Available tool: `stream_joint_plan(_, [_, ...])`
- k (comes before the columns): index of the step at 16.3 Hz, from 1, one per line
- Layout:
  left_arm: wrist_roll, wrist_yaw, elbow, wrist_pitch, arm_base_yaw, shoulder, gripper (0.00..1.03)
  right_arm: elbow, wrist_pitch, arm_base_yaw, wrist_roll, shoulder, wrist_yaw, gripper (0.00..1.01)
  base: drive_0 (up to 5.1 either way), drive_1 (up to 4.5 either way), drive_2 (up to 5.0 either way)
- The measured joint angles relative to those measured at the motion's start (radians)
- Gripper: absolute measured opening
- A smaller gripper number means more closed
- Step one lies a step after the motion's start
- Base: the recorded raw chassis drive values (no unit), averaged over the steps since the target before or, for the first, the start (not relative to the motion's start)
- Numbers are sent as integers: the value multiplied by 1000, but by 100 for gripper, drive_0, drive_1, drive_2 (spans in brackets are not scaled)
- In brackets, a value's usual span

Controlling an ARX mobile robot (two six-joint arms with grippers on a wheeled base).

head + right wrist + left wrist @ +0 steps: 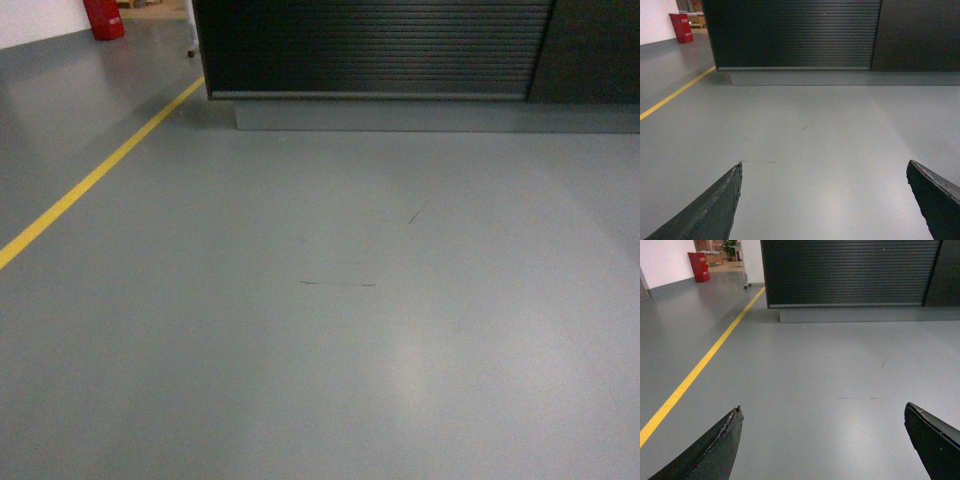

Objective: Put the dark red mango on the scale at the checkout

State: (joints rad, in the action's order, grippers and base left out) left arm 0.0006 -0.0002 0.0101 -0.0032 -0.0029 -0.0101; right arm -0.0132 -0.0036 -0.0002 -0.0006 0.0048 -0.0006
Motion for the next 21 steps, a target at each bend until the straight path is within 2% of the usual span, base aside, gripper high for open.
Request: stream_joint_plan(21, [0, 0, 0, 0, 0, 0, 98, 0, 0, 0, 0, 0, 0, 98, 0, 0, 0])
